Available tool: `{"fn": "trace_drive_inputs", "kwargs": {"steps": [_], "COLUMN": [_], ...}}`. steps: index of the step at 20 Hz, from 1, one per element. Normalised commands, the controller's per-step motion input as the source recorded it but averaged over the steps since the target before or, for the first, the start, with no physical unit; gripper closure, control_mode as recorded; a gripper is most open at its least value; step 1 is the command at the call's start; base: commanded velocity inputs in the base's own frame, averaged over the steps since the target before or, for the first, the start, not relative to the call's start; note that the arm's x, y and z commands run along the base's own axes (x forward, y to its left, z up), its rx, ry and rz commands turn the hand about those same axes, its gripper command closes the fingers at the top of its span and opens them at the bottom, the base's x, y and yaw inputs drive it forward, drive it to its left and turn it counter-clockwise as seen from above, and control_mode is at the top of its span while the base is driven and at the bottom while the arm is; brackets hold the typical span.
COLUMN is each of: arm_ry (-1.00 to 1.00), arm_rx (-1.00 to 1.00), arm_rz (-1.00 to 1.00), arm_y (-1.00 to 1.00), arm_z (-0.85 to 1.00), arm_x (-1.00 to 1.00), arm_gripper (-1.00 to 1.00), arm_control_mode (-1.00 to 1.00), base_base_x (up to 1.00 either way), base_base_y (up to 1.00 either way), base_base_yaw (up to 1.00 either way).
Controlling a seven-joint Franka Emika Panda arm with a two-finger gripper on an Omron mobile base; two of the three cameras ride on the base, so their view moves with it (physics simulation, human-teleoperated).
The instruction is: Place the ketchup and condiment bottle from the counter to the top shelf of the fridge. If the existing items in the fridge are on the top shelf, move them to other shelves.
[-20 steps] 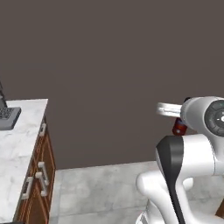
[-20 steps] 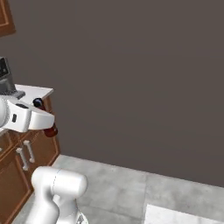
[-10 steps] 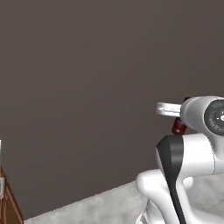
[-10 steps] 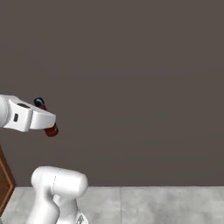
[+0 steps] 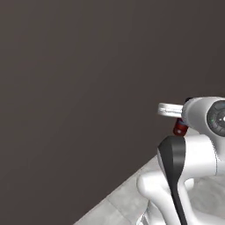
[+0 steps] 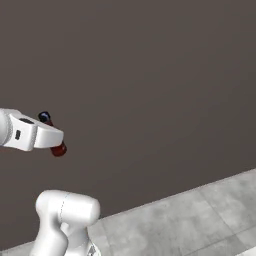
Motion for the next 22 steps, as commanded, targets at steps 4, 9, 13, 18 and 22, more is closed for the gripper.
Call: {"fn": "trace_drive_inputs", "kwargs": {"steps": [4, 9, 13, 18, 22], "arm_ry": [0.0, 0.0, 0.0, 0.0, 0.0], "arm_rx": [0.0, 0.0, 0.0, 0.0, 0.0], "arm_rz": [0.0, 0.0, 0.0, 0.0, 0.0], "arm_y": [0.0, 0.0, 0.0, 0.0, 0.0], "arm_z": [0.0, 0.0, 0.0, 0.0, 0.0], "arm_x": [0.0, 0.0, 0.0, 0.0, 0.0], "arm_gripper": [1.0, 1.0, 1.0, 1.0, 1.0], "arm_control_mode": [1.0, 1.0, 1.0, 1.0, 1.0], "base_base_x": [0.76, 0.76, 0.74, 0.75, 0.88], "base_base_y": [-0.06, -0.2, -0.28, -0.37, -0.39], "base_base_yaw": [-0.51, -0.49, -0.5, -0.47, -0.43]}}
